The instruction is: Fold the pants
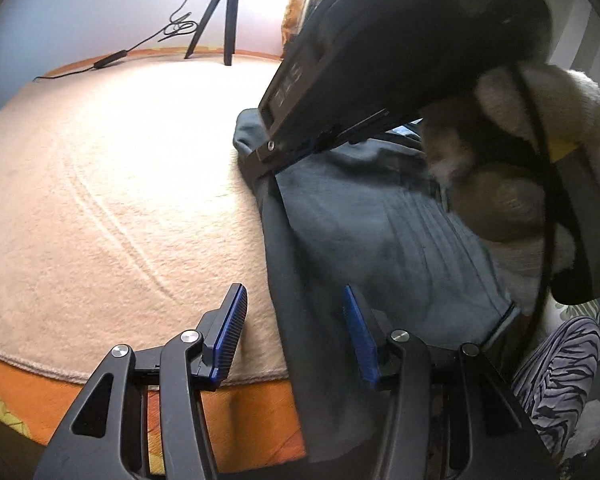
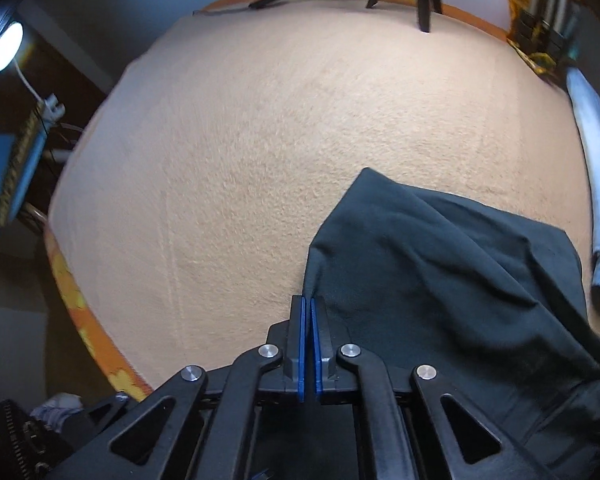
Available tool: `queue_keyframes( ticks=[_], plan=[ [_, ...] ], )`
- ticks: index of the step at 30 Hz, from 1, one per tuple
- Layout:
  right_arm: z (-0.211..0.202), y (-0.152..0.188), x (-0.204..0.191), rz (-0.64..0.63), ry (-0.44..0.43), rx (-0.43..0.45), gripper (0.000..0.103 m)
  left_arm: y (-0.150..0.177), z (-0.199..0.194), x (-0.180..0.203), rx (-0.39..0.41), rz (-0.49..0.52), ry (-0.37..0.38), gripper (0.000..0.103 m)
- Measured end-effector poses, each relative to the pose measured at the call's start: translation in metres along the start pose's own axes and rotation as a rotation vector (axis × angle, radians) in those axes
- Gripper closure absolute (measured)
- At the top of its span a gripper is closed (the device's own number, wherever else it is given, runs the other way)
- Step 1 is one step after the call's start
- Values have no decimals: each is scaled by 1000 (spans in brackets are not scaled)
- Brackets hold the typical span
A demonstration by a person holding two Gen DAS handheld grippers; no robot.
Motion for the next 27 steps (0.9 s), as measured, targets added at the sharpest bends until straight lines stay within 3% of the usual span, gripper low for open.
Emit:
queue_keyframes(
  ticks=[6, 8, 11, 15, 17, 18, 27],
  plan=[
    [-19, 15, 16, 21, -62, 51, 103, -4, 9, 4, -7, -2, 25, 57],
    [-24, 22, 12, 28, -76, 62, 103, -8, 8, 1, -11, 8, 43, 83],
    [-26, 29, 16, 25, -79, 63, 103, -10, 8, 6, 2, 18, 69, 91],
    [-23, 21, 18, 6, -86, 49, 94, -14, 2, 23, 40, 70, 67, 91],
    [-23, 17, 18, 0, -77, 34, 69, -16, 1, 25, 45, 76, 72, 92],
    [-23, 16, 18, -3, -65, 30, 66, -17, 2, 26, 45, 78, 75, 92],
    [-7, -12, 5, -21, 79, -38, 66, -13, -1, 35, 57, 117, 57, 92]
  ],
)
Point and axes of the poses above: each gripper's, at about its wrist camera, not at the fingertips, and z roughly the way its jaws point, x to its right, y to its underside, the point moved 1 cm from there along z, roughly the way its jaws point, and after that the axes turned 14 degrees about -x, right-handed, at the moved point
